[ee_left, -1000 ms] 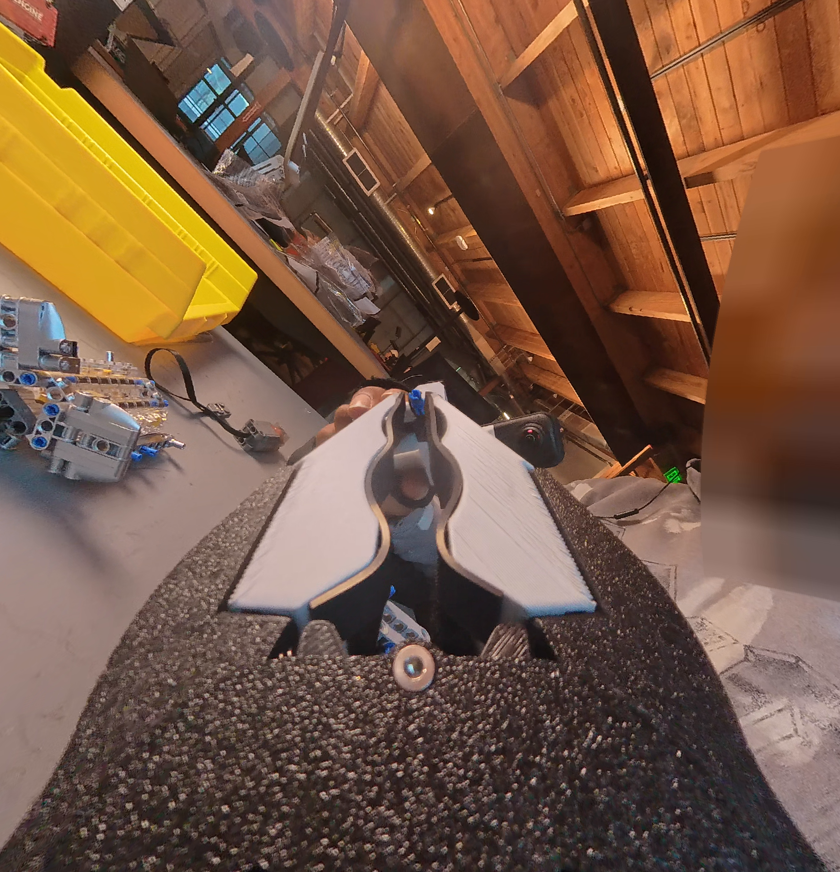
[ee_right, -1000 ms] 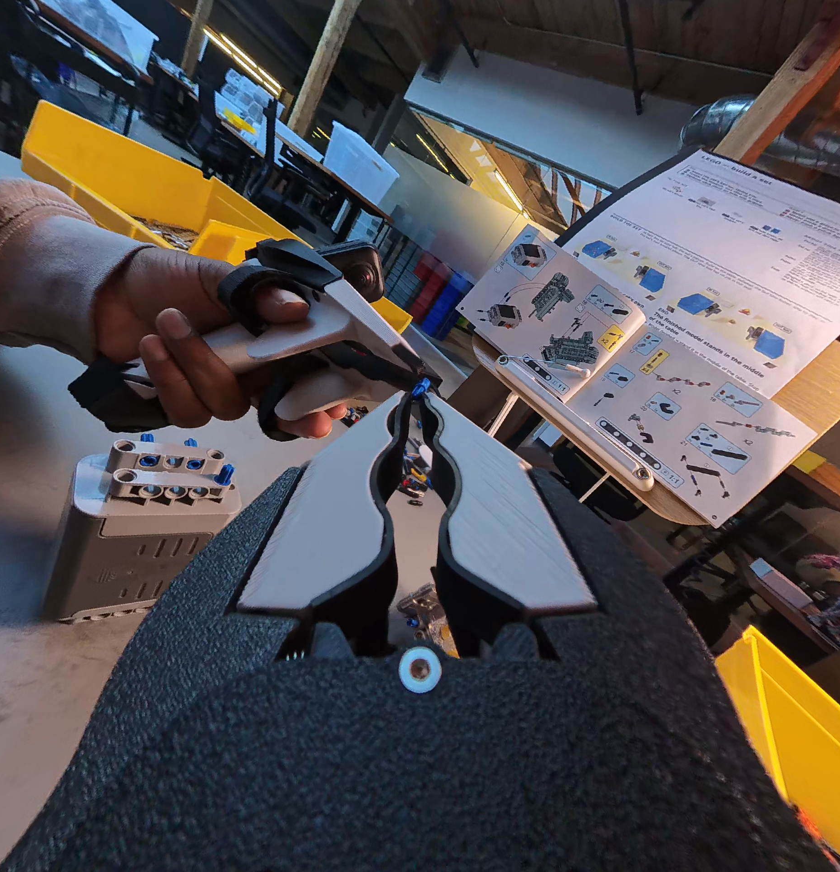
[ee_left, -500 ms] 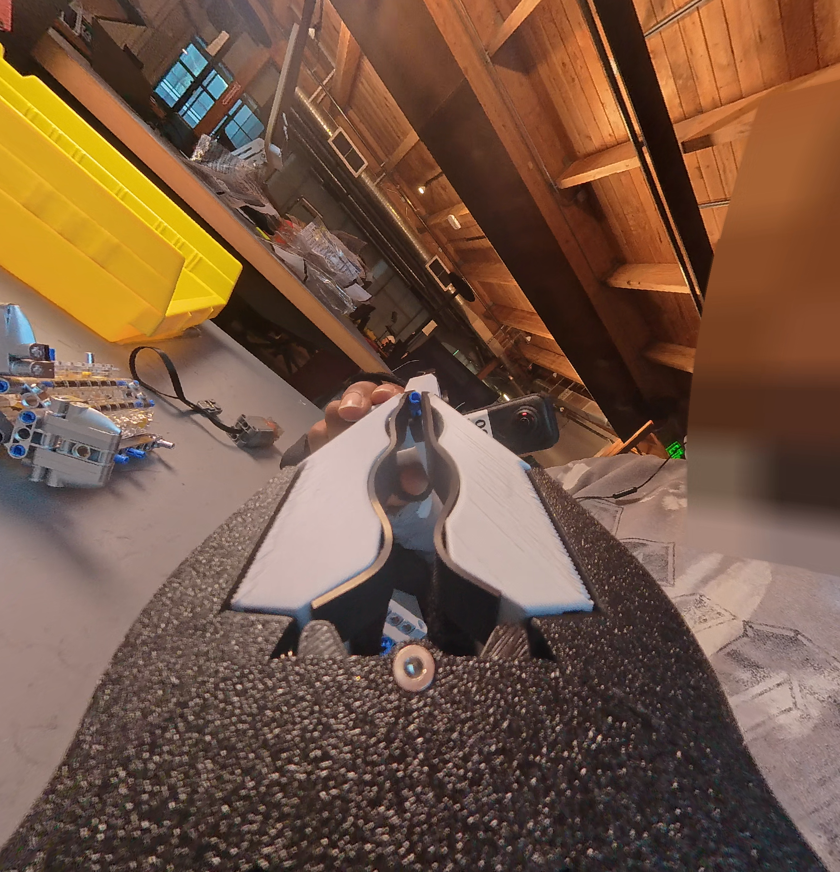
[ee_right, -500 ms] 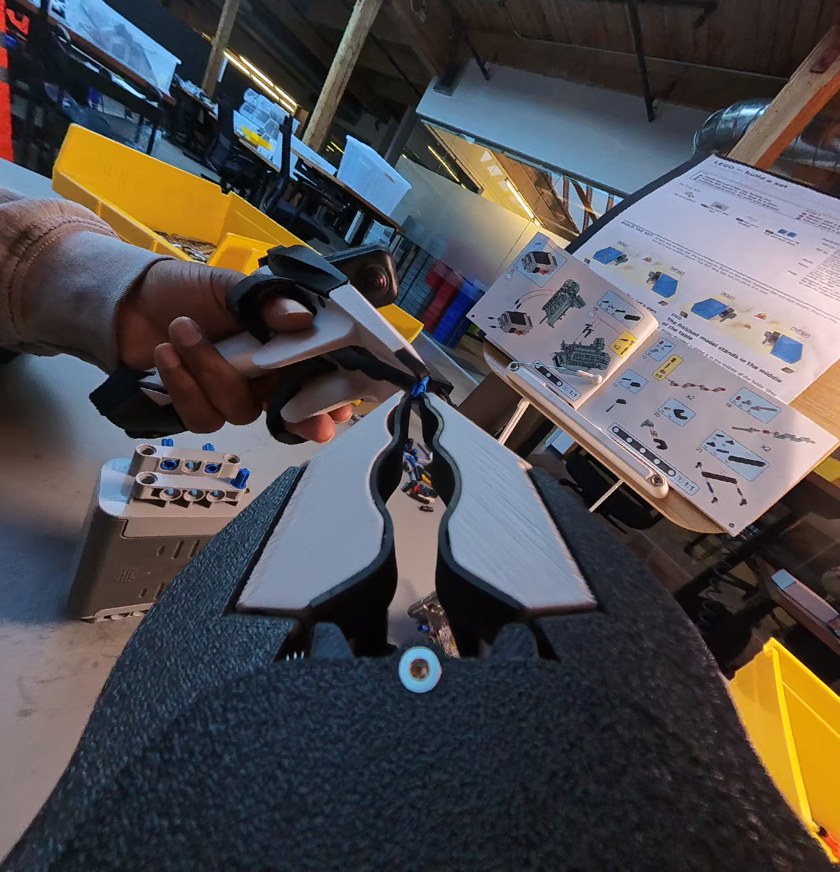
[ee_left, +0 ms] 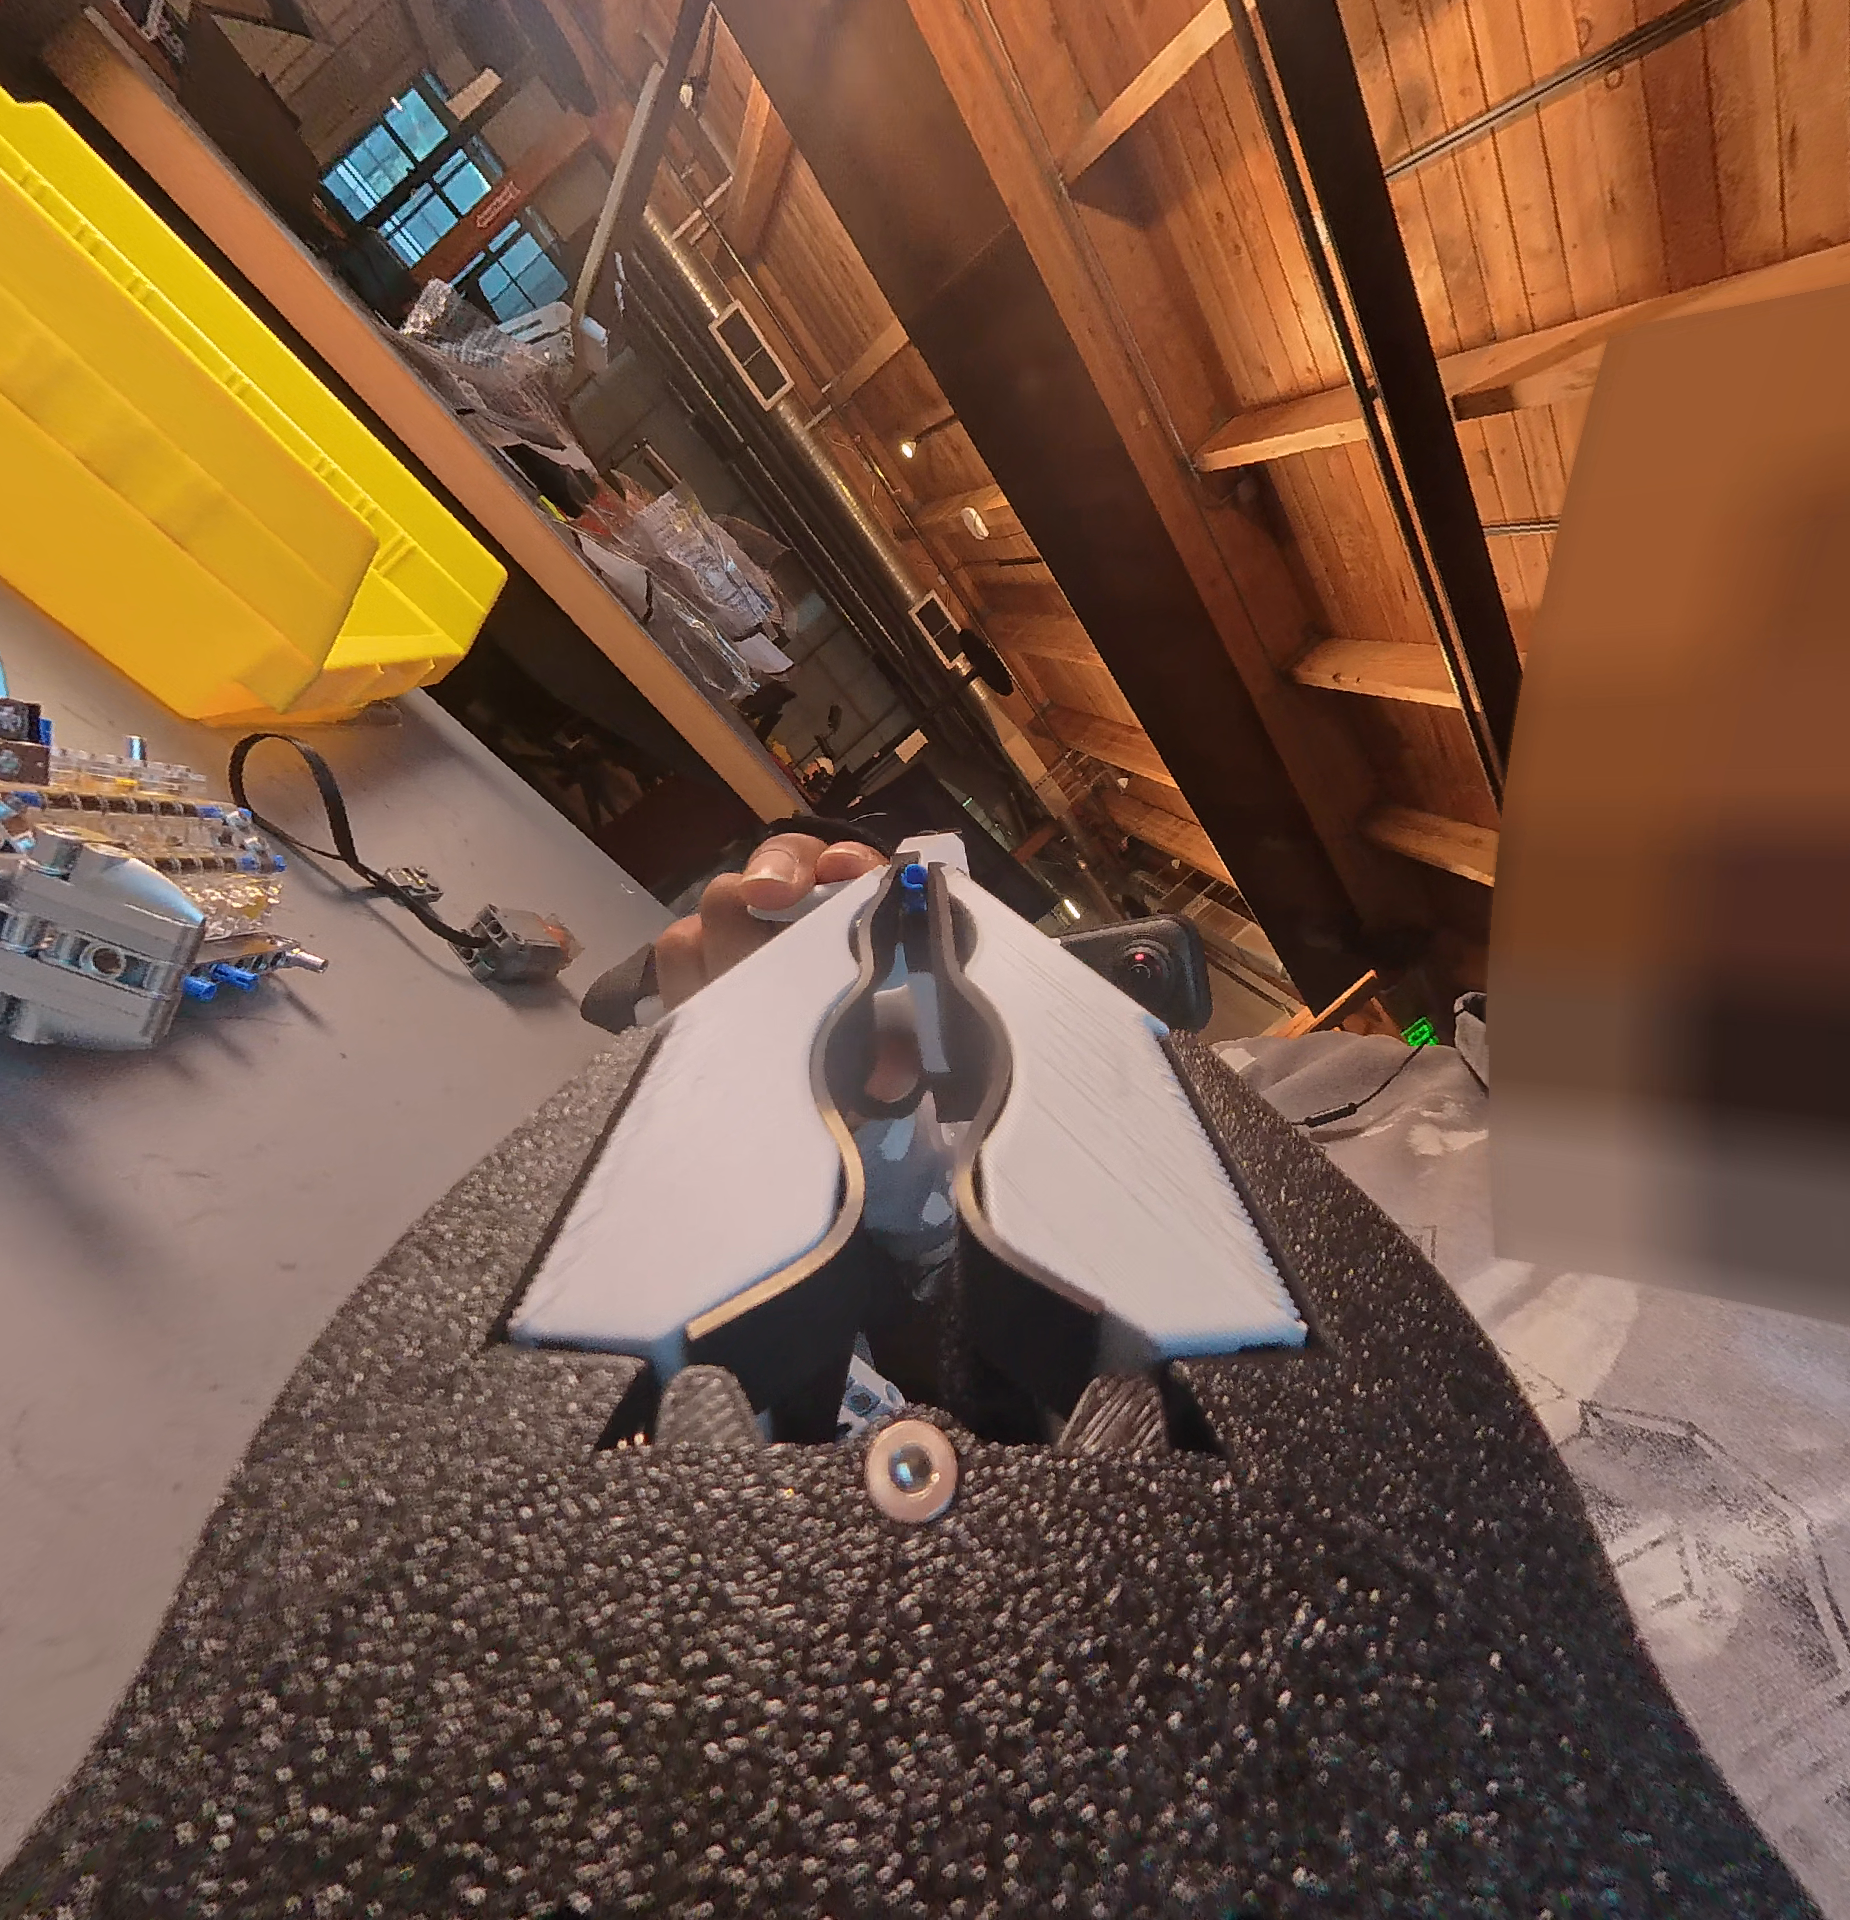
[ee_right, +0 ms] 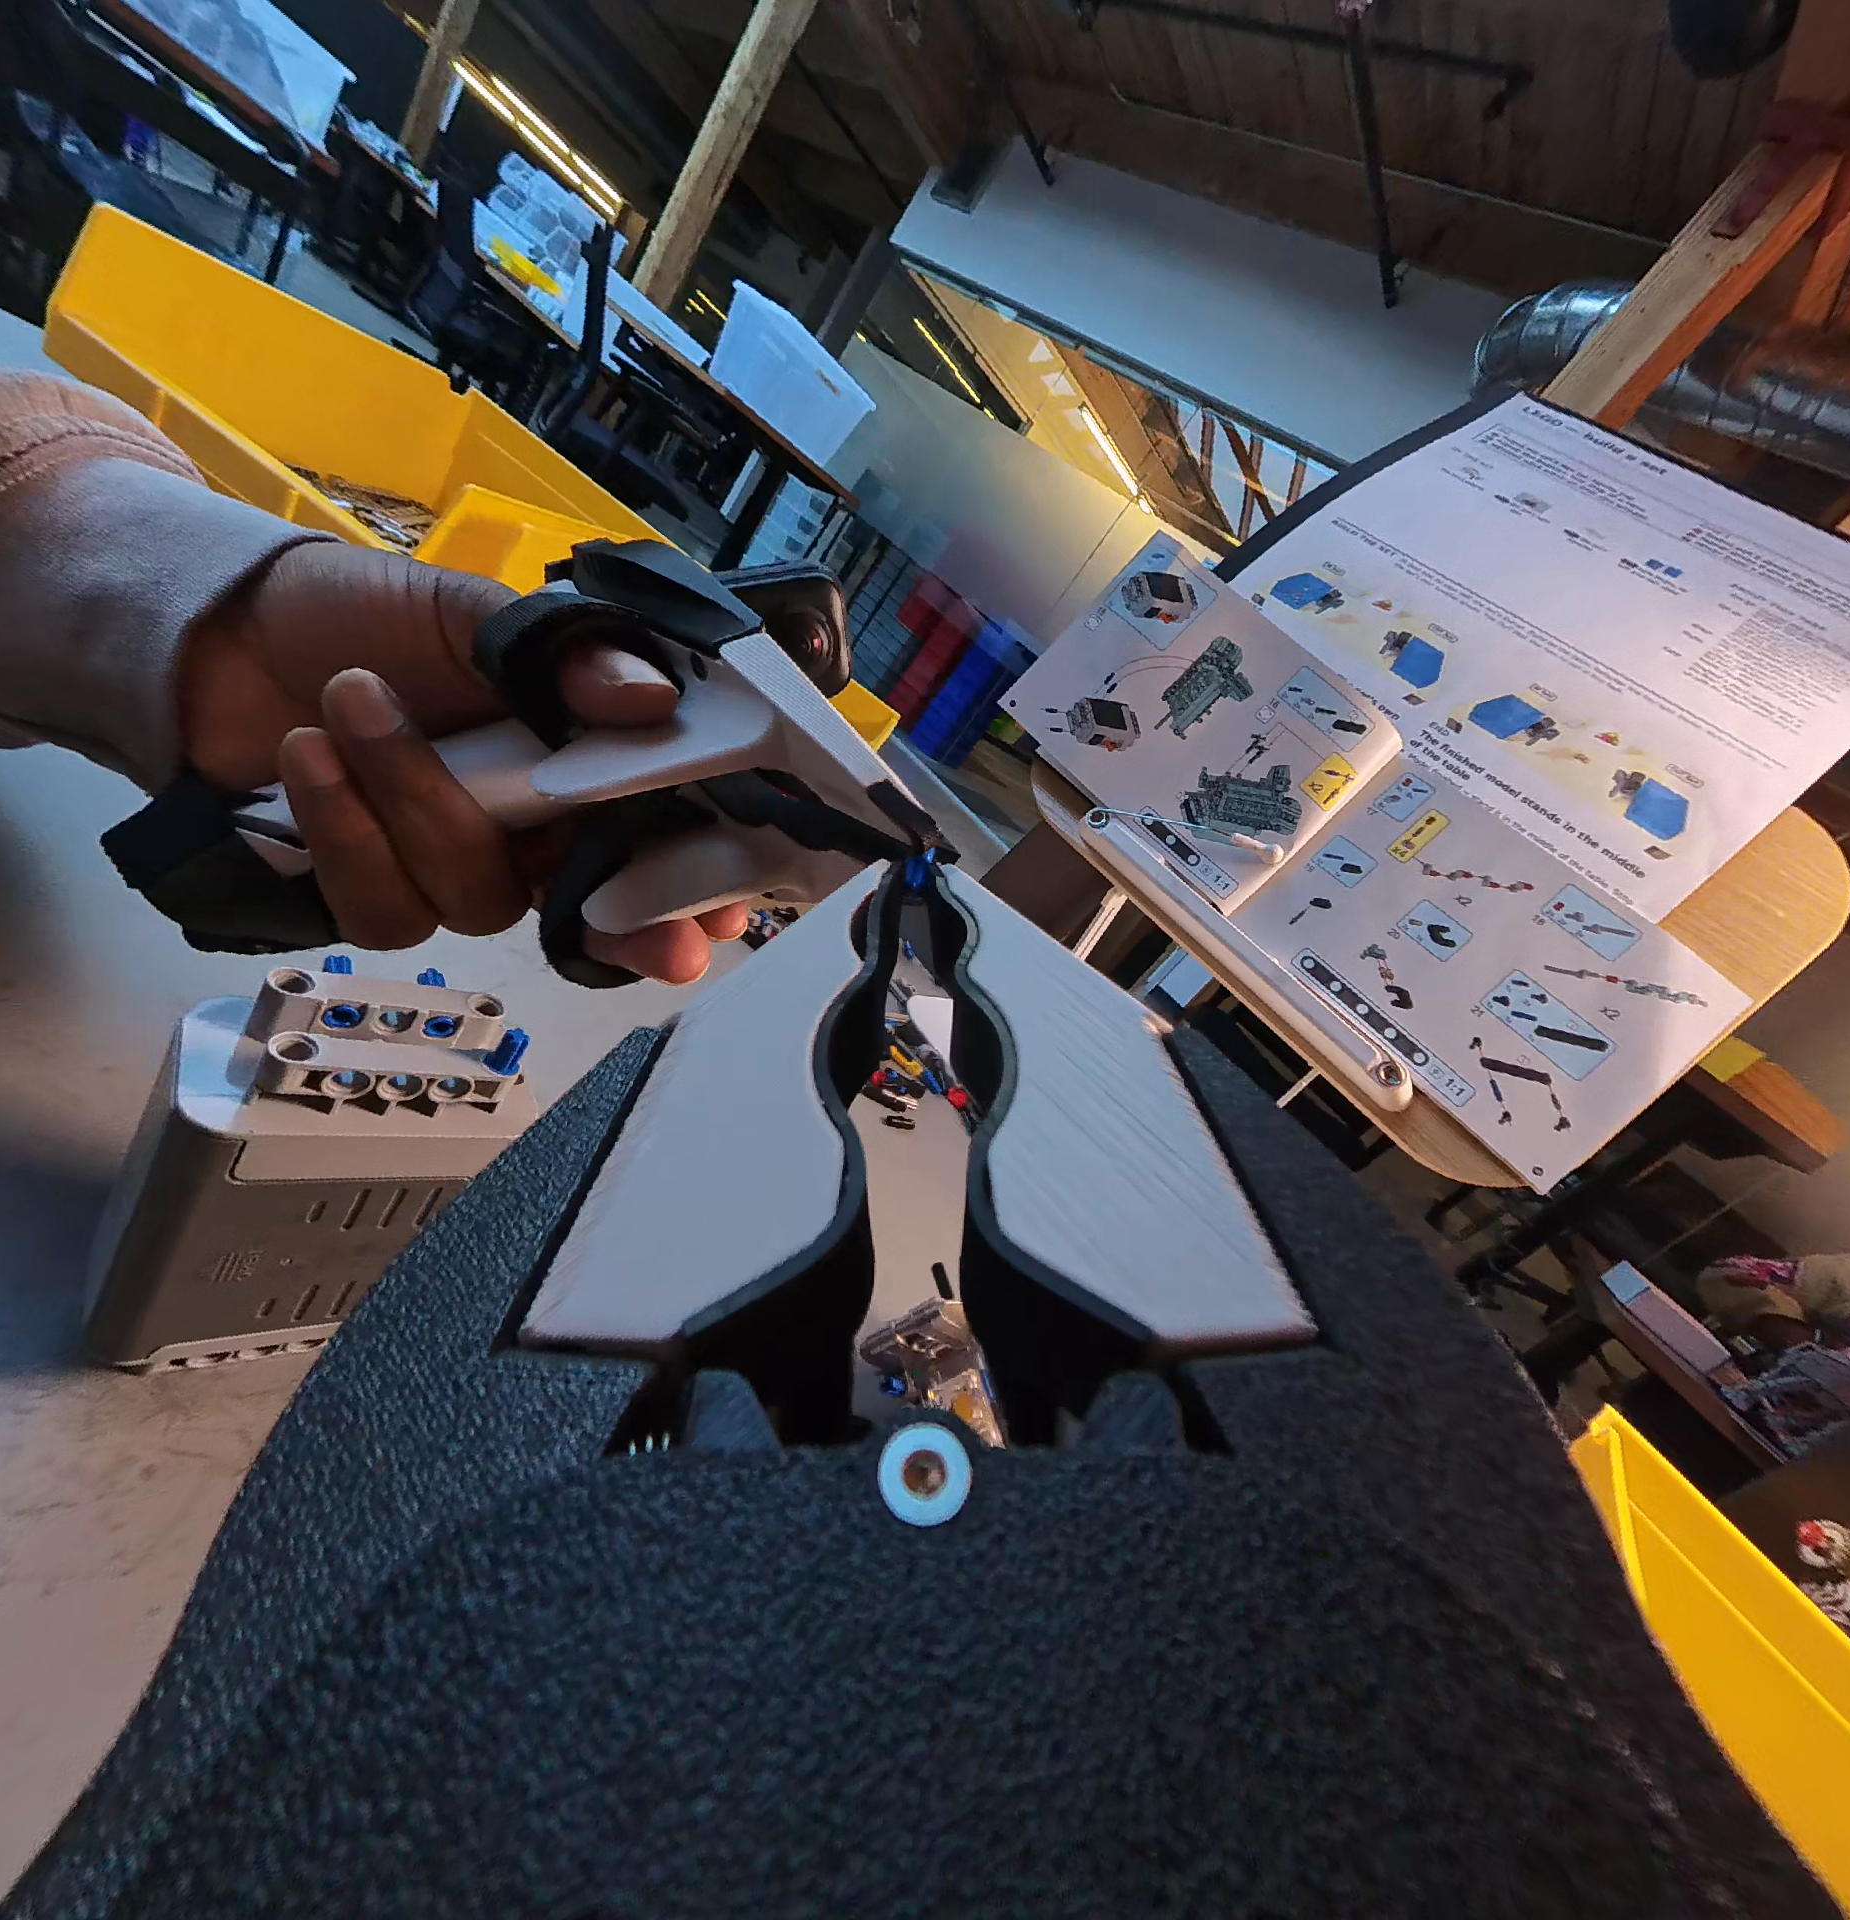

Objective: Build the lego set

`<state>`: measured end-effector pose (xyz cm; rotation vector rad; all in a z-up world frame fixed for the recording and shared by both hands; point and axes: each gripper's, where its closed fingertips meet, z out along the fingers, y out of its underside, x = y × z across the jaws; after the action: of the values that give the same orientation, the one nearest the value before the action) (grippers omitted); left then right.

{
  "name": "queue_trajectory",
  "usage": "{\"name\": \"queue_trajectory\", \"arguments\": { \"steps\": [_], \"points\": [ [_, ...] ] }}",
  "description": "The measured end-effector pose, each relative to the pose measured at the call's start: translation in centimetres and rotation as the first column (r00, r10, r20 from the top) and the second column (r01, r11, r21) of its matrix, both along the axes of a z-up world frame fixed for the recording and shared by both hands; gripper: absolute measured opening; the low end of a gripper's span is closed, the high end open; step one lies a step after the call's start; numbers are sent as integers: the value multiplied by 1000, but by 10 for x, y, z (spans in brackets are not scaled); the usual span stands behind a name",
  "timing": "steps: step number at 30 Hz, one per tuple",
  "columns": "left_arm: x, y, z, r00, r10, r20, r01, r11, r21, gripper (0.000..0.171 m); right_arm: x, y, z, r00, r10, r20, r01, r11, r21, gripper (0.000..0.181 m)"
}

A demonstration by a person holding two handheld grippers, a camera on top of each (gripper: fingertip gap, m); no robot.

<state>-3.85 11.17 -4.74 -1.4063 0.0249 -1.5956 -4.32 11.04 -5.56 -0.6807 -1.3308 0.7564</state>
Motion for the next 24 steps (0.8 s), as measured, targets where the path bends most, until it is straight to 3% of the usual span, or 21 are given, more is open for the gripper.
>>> {"name": "queue_trajectory", "arguments": {
  "steps": [4, 6, 8, 11, 15, 19, 24],
  "points": [
    [0, 0, -5, 997, 20, -80, -21, 1000, -6, 3, -1, 0, -6, 994, 65, 83, -56, 994, -97, 3],
    [-4, -1, -8, 964, 84, -251, -72, 996, 55, 5, 0, -7, -13, 969, 177, 174, -141, 970, -199, 3],
    [-9, -12, -7, 894, 147, -422, -87, 983, 159, 19, 4, -16, -22, 914, 293, 281, -215, 937, -276, 3],
    [-12, -36, -15, 783, 200, -589, -46, 963, 266, 39, 16, -34, -41, 761, 428, 488, -292, 897, -332, 3],
    [-3, -62, -61, 663, 134, -737, 83, 965, 250, 59, 31, -54, -54, 527, 495, 691, -345, 868, -358, 3],
    [10, -64, -99, 511, 77, -856, 175, 966, 191, 76, 34, -66, -57, 339, 442, 830, -358, 877, -321, 3],
    [17, -59, -114, 455, 112, -883, 172, 962, 211, 69, 33, -69, -67, 159, 295, 942, -368, 903, -221, 3]
  ]
}}
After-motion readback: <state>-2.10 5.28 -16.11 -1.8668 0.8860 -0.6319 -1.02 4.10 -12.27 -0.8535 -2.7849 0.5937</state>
